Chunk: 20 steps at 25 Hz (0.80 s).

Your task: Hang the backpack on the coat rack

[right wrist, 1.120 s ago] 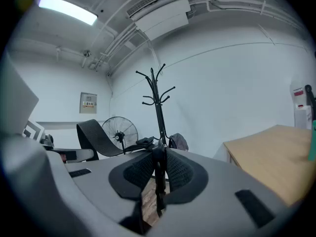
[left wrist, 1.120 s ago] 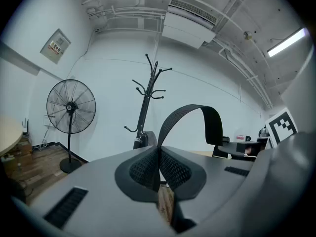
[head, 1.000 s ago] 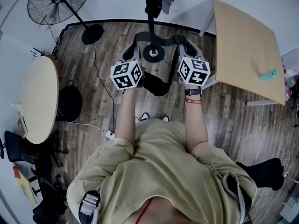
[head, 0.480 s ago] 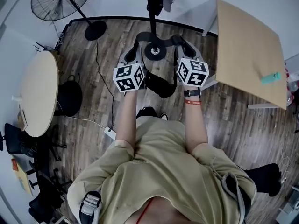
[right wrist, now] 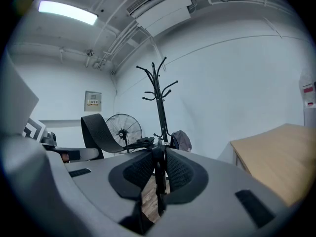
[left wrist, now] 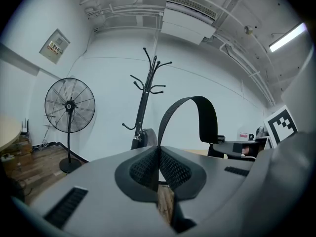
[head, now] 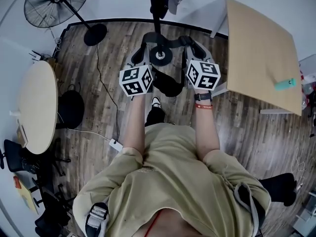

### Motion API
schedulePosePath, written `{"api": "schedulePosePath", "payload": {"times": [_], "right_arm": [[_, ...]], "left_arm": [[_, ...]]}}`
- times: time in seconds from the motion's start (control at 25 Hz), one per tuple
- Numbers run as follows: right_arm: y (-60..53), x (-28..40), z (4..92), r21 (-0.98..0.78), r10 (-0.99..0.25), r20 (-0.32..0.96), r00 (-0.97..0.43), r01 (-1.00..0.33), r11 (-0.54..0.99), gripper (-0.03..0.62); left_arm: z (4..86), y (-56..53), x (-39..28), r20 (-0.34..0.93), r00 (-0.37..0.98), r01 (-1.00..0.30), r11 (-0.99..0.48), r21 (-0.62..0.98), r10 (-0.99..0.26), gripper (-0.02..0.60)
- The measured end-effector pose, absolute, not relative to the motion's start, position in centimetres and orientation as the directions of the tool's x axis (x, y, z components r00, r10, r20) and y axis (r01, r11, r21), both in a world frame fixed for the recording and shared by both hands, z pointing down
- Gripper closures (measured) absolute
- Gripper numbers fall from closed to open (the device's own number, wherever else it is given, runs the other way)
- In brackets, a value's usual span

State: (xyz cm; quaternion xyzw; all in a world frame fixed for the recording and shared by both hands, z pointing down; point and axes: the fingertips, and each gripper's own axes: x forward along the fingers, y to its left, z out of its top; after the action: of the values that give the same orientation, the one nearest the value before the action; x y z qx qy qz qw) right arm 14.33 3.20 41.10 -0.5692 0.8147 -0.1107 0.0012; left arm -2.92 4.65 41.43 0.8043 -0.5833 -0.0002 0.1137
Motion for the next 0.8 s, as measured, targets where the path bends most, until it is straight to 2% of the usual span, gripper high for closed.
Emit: {"api": "schedulePosePath", "payload": {"times": [0.32,0.8], "right_arm": [[-3.8,11.8,40.4,-0.161,-0.925,0.140,-0.353,-0.930,0.331,0.516],[-12.6,8.2,40.7,-0.220,-0.921,0.160,-0.354,-0.923,0.317,0.516]], "left_arm": [[40.4,-2.3,-4.9,0.125,0.328,-0.933,-0.300,0.201,-0.936,0.557],[40.1,-11.0,-7.4,0.138,0.362,-0.921,-0.331,0.204,-0.922,0.557]]}}
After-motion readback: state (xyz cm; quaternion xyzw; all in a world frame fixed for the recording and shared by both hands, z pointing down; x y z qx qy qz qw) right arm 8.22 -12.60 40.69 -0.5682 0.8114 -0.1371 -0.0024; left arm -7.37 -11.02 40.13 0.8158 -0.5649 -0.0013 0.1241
